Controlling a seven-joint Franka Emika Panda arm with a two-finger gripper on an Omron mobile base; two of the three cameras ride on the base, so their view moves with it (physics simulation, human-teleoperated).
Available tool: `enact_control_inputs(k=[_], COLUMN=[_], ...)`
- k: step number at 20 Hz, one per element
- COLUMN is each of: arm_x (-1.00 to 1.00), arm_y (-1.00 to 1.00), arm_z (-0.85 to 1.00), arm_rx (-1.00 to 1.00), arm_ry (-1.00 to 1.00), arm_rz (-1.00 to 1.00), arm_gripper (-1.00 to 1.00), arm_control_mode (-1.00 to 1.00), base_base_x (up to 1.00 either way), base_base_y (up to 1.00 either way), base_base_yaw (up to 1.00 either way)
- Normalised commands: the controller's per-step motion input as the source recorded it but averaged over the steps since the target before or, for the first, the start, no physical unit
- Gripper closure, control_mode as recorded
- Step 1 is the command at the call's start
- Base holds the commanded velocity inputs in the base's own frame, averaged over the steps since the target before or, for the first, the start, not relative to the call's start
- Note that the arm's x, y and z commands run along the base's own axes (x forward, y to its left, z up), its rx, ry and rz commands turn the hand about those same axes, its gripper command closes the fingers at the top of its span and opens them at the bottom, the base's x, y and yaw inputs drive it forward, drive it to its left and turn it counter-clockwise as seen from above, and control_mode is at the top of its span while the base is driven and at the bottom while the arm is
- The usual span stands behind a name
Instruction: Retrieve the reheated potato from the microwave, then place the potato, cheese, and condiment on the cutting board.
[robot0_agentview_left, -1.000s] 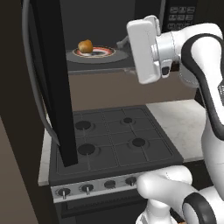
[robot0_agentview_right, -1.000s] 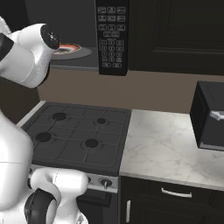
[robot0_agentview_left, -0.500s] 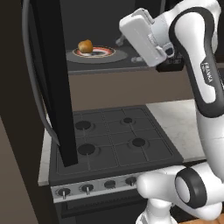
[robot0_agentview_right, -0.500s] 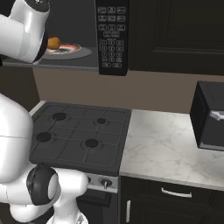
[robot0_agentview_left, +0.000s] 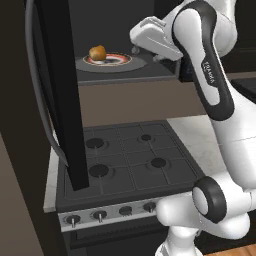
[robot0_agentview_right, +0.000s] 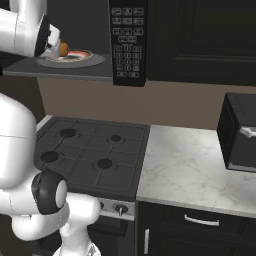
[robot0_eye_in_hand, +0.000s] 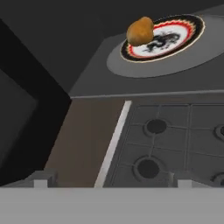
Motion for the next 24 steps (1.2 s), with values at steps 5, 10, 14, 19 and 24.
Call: enact_control_inputs(k=[5,10,14,19,24], arm_x=[0.29,0.34,0.32,0.41,0.58], arm_y=[0.0,0.0,0.03,0.23,0.23], arm_z=[-0.31,-0.24,-0.17,-0.03,0.0], arm_rx=[-0.23,-0.12,0.0,0.0,0.0], arm_ry=[-0.21,-0.15,-0.1,-0.11,-0.05], arm_rz=[0.0,0.0,0.0,0.0,-0.06], arm_gripper=[-1.0,-1.0,-1.0,-1.0,-1.0], arm_control_mode=[-1.0,-1.0,-1.0,-1.0,-1.0], base_base_x=[0.0,0.0,0.0,0.0,0.0], base_base_y=[0.0,0.0,0.0,0.0,0.0], base_base_yaw=[0.0,0.0,0.0,0.0,0.0])
